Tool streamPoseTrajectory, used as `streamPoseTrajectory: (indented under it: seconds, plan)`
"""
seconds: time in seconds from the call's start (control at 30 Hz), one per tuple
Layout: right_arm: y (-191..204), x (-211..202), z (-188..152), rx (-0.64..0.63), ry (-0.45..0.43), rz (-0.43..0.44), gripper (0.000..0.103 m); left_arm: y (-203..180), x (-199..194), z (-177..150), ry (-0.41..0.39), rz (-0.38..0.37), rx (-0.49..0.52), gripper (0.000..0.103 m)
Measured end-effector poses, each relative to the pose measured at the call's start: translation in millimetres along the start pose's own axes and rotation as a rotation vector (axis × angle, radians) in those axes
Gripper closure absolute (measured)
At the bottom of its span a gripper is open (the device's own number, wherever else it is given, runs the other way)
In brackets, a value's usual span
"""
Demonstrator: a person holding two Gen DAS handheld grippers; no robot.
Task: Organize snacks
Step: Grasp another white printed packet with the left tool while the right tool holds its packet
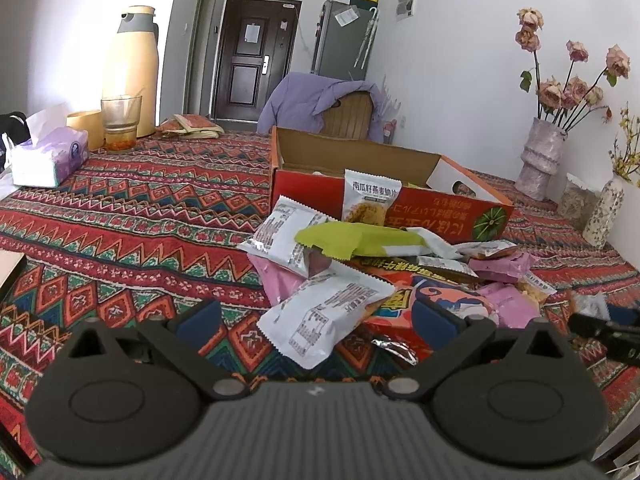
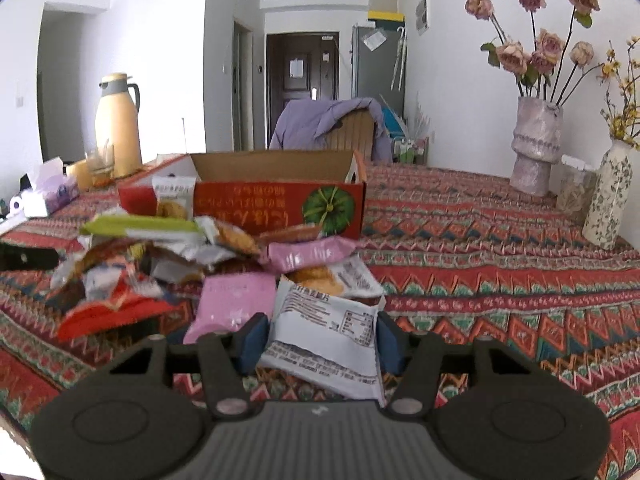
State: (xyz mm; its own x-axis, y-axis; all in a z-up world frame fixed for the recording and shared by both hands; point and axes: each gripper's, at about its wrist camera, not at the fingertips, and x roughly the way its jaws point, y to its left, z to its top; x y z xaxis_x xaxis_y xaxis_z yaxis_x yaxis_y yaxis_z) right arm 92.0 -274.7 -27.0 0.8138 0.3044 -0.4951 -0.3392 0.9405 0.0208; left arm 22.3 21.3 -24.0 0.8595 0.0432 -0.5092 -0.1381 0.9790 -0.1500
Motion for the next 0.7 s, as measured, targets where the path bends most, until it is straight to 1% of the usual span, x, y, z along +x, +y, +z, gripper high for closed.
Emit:
streamPoseTrajectory:
  seconds: [0.1,0.23,0.37,0.47,0.53,0.67,0.7]
  plan:
    - [1.2,0.8,3.7,0.007,-0.009,0.004,0.046,-0.5,9.5,1.2,0.023,0.015,0.011,0.000]
    - [4.0,2.9,4.0,0.016,-0.012,0.016,0.045,5.6,22.3,3.2,0.051,0.025,-0.007,0.000]
    - [6.7,6.1,1.9,0.029,-0.002,0.031,0.045,13.9,33.0,4.8,0.070,-0.021,-0.043,0.000]
    - [10.2,7.9,-0.4,0.029,0.006,0.043,0.045,15.9,38.6,5.3,0.082,-0.057,-0.062,0.008]
    - [11.8,8.8,-1.0,0.029,0.009,0.049,0.045,16.1,41.9,5.9,0.089,-0.077,-0.067,0.017]
    - [13.5,8.8,-1.7,0.027,0.012,0.056,0.045,18.3,44.3,4.6,0.095,-0.109,-0.085,0.027]
    - [13.8,8.8,-1.9,0.026,0.013,0.057,0.045,17.9,44.3,4.0,0.095,-0.109,-0.085,0.034]
